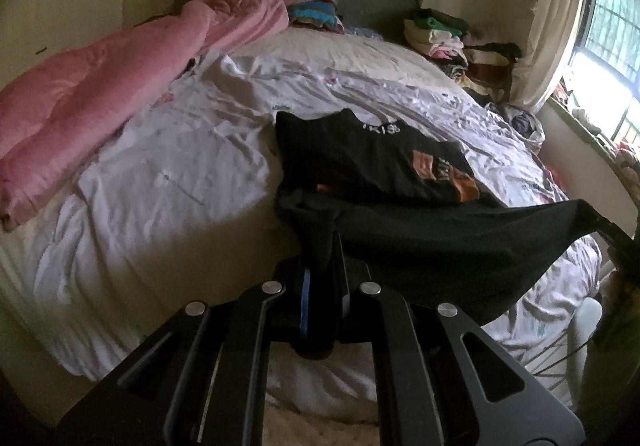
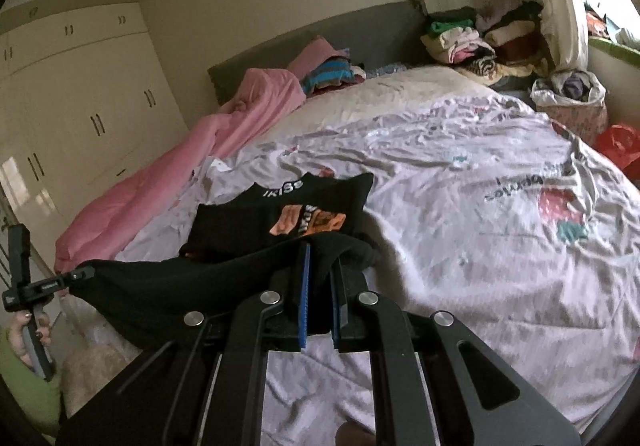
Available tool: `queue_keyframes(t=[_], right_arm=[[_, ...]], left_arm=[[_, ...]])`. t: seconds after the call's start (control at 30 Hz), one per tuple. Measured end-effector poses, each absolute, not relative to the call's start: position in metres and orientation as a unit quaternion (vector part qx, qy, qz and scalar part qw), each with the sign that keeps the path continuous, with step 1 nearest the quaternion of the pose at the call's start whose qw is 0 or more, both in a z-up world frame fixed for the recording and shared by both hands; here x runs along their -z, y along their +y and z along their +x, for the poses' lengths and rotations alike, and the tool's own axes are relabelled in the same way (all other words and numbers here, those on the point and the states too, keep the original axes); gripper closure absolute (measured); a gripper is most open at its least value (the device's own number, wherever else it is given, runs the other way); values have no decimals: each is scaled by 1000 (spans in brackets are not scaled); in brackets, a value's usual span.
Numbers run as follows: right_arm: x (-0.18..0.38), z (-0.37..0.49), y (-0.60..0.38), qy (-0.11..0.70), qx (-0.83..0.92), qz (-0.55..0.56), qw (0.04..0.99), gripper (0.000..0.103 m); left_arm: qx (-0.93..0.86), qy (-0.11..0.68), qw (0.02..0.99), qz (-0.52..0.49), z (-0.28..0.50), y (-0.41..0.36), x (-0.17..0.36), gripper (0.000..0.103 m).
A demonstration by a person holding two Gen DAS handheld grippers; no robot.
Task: Fold small clothes
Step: 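Lift the hem with both grippers and fold it over toward the IKISS collar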
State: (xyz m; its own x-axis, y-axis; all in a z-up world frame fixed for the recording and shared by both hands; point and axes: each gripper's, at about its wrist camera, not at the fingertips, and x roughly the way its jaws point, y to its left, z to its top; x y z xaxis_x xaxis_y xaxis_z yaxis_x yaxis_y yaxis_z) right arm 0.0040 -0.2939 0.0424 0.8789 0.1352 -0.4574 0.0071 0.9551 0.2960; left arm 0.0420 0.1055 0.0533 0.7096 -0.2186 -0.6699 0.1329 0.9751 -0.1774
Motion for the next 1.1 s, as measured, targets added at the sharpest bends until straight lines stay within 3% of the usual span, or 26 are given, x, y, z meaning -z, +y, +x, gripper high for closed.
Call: queue_keyframes(t=[1.1], right_arm=[[-78,54,-293,214,-6,136,967,96]], left_arm=[[56,337,939,-32,91,101,-81,101]])
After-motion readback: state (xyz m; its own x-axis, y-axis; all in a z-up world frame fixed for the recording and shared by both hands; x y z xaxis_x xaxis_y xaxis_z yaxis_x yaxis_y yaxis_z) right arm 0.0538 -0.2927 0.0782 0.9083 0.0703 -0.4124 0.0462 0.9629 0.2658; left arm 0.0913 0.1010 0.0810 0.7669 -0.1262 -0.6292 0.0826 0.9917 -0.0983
